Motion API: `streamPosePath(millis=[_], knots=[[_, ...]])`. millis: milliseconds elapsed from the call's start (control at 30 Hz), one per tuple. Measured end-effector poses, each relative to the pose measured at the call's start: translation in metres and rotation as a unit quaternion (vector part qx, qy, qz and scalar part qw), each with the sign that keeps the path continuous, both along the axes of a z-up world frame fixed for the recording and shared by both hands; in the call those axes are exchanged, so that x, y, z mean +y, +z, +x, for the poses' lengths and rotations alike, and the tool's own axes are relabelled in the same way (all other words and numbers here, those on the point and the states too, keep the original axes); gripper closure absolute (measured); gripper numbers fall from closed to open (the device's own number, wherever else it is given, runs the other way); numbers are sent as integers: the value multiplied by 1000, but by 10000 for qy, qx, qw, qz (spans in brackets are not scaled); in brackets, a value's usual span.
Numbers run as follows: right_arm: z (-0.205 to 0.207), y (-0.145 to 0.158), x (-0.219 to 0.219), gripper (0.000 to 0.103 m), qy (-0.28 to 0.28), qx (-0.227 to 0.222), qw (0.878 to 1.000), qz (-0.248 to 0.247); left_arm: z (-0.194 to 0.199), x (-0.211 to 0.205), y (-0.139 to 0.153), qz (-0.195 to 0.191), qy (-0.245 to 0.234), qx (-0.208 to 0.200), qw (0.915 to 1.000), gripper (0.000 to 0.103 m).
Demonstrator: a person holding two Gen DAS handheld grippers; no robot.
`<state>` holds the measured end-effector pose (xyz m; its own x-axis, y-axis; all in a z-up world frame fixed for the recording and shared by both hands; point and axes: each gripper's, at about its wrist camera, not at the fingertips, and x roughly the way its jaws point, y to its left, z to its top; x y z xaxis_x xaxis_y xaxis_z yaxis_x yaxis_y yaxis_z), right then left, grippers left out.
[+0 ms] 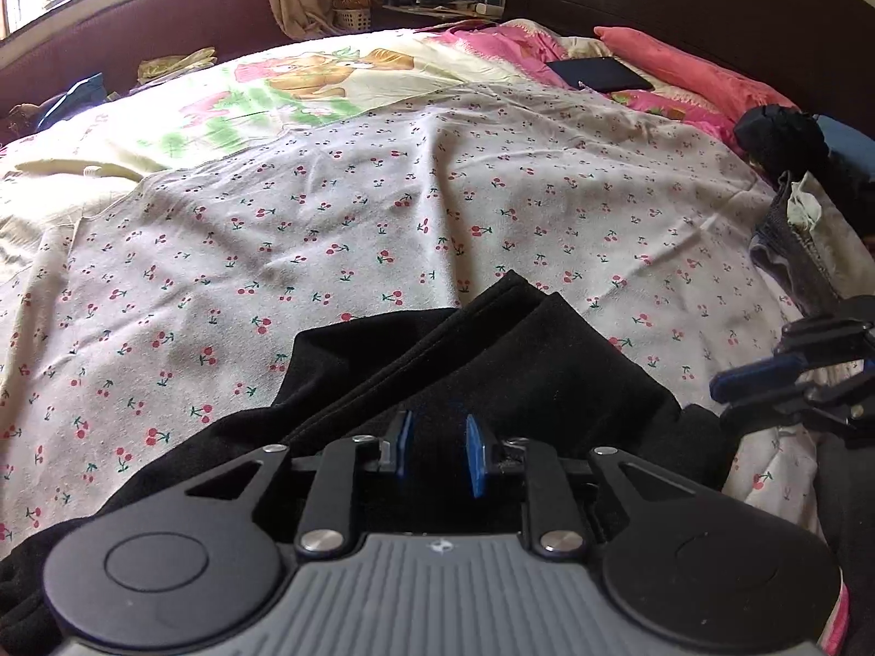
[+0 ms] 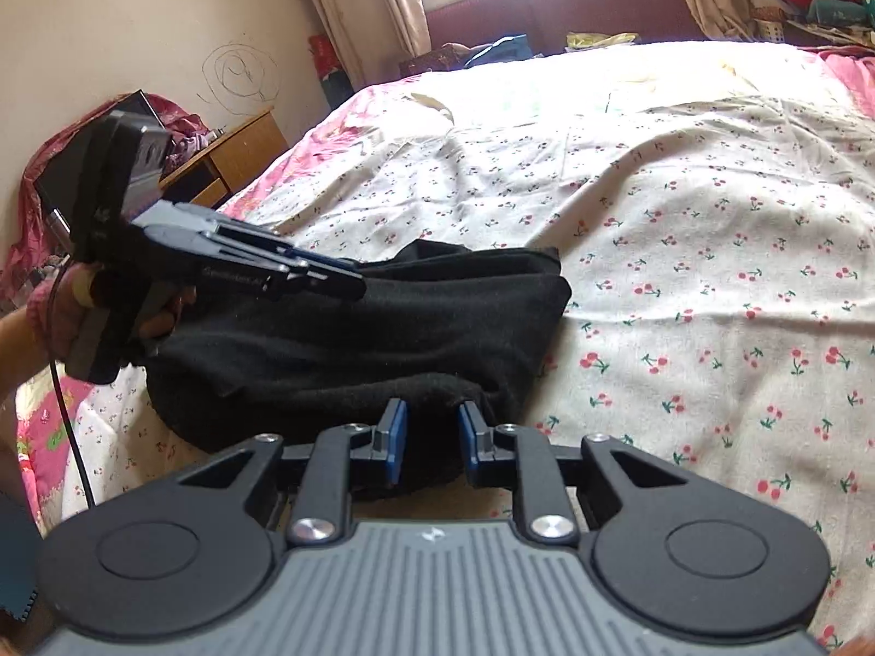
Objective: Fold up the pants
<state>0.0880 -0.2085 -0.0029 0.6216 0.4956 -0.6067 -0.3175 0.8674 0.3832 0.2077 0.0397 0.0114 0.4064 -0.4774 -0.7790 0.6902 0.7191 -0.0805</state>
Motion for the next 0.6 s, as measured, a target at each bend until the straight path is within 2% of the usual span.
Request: streamPosePath(millis=[100, 133, 167, 267, 333, 367, 433, 533, 600], knots=[[7, 9, -17, 72, 92, 140, 9996, 222, -13, 9, -1, 89, 0, -187, 9998, 67], [5, 13, -23, 70, -15, 54, 9997, 243, -15, 11, -3, 40, 32, -187, 9998, 67], [8, 15, -26, 70, -66, -40, 9998, 165, -15, 14, -5, -34, 88, -168, 9998, 66], [37, 3, -17, 54, -155, -342, 9987, -355, -17, 16, -18, -111, 249, -137, 9995, 66], [69, -16, -11, 52, -141, -225, 9989, -383, -21, 15, -23, -34, 243, -242, 9994, 66], [82, -26, -10, 52, -141, -114, 9995, -258, -24, 15, -25, -42, 251, -310, 9992, 66], [107, -52, -14, 51, -197, 307, 9988, 335, -25, 16, -30, -69, 262, -306, 9992, 63], [124, -79, -18, 50, -292, 700, 9878, 1362, -25, 16, -42, 61, 275, -318, 9991, 61], [117, -71, -19, 66, -216, 631, 9835, 1681, -27, 21, -42, 66, 247, -337, 9991, 61]])
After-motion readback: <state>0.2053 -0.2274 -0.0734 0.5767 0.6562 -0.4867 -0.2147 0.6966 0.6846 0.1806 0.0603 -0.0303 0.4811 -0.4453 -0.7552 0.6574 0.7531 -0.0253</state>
